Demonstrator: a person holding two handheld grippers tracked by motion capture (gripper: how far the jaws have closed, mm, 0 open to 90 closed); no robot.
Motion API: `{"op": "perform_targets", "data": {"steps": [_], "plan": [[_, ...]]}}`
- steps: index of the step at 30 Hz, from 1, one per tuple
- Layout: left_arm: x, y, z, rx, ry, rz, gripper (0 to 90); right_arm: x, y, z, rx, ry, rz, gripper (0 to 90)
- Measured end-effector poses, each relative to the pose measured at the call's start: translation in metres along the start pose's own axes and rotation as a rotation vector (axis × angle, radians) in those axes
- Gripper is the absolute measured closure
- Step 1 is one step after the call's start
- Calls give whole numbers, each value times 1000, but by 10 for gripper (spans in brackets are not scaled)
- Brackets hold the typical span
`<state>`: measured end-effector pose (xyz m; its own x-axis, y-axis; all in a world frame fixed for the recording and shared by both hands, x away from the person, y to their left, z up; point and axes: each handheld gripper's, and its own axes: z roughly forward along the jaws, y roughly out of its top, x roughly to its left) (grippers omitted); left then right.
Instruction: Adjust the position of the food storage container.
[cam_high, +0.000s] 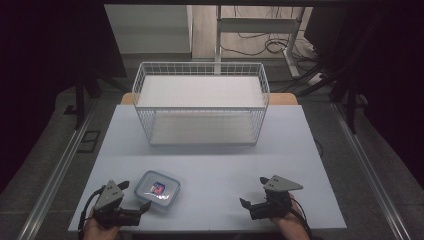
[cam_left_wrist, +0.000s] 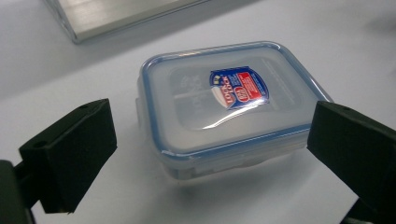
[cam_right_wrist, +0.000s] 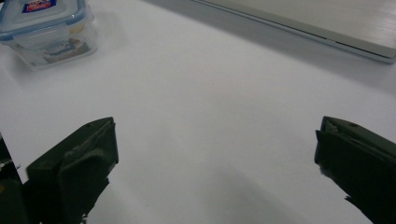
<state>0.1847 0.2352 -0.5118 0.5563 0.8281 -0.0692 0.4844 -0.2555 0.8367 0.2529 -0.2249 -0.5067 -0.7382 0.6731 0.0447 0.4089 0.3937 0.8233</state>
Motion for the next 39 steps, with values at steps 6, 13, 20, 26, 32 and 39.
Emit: {"op": "perform_targets", "data": {"steps": [6,13,20,26,32,39], "plan": [[11,-5,0,25,-6,-58,20,1,-3,7,47,-43,-39,0],[13,-4,2,55,2,-73,5,3,-2,8,66,-62,-88,0],[17,1,-2,29,-12,-80,17,2,-1,6,65,-71,-87,0],[25,10,-1,16,-2,-45,280,2,-1,7,84,-60,-70,0],[45,20,11,-23,-52,-90,632,3,1,9,100,-54,-50,11],[57,37,40,22,-20,-33,899,2,2,11,111,-30,-28,72]]}}
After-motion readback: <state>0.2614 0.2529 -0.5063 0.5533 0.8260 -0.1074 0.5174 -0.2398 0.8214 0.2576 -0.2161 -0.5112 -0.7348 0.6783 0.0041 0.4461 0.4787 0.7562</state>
